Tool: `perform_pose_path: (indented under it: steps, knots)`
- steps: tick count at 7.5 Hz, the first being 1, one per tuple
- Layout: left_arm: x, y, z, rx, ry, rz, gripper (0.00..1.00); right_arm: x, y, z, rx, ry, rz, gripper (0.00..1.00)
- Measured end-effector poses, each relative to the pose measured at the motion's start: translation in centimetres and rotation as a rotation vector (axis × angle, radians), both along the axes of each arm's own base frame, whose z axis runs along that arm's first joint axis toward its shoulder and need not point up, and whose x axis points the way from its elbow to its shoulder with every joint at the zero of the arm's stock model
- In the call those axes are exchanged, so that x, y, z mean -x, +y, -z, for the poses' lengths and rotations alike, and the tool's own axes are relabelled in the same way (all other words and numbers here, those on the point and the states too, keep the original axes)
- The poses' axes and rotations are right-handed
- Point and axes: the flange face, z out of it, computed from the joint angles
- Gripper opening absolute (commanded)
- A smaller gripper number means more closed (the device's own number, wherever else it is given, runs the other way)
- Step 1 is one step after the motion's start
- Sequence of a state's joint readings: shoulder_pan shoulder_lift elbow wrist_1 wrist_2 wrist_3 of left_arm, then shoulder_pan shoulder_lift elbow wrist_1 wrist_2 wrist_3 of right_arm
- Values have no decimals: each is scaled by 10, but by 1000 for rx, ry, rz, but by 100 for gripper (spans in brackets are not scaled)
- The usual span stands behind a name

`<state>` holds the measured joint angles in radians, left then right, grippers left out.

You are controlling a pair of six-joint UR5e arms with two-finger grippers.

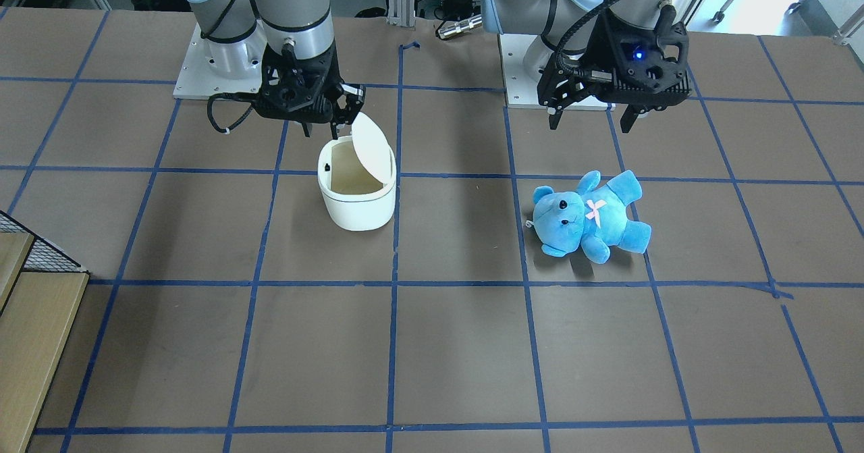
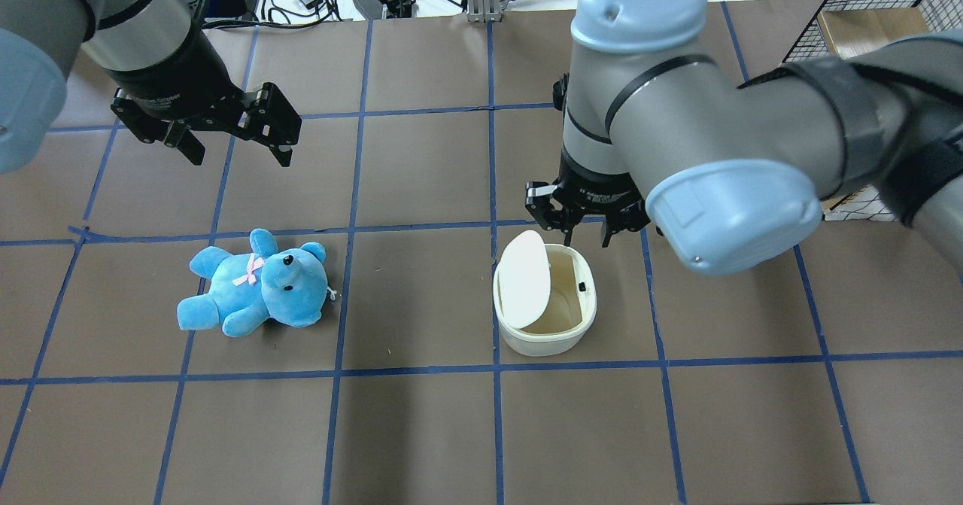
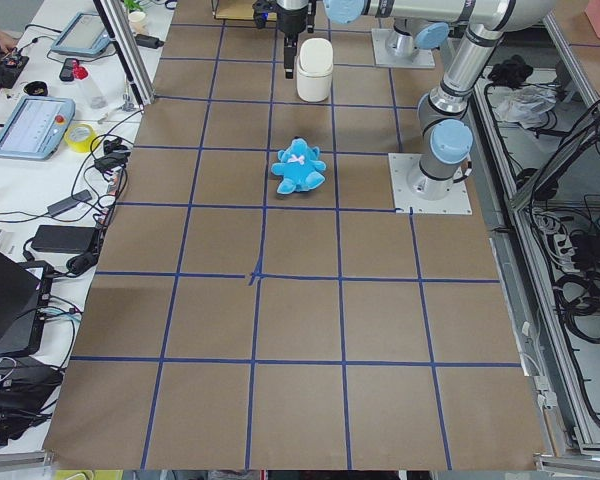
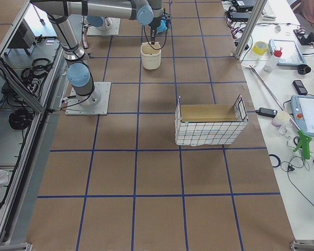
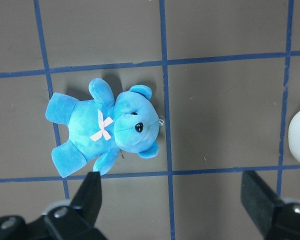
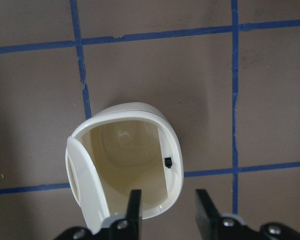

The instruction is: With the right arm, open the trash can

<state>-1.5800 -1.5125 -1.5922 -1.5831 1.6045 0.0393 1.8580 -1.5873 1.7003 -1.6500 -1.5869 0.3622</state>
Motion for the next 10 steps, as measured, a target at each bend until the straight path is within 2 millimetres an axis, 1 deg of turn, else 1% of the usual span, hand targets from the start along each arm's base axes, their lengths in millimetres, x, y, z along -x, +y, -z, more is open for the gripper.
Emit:
perform_pose_path:
  steps: [1, 2, 3, 4, 5, 10]
  knots:
    - [0, 0, 0, 0, 0, 0, 100, 12, -10, -35, 27, 14, -4, 100]
    - [0, 0, 0, 0, 0, 0, 100, 33, -24, -58, 51, 16, 6, 100]
    - [0, 0, 0, 0, 0, 0, 100, 58, -38, -71, 64, 10, 24, 100]
    - [0, 0, 0, 0, 0, 1, 100, 77, -46, -78, 75, 4, 29, 100]
    - [0, 0, 0, 0, 0, 1, 100, 84, -48, -83, 83, -1, 24, 100]
    - [0, 0, 0, 0, 0, 0, 100, 84, -50, -86, 93, -24, 15, 100]
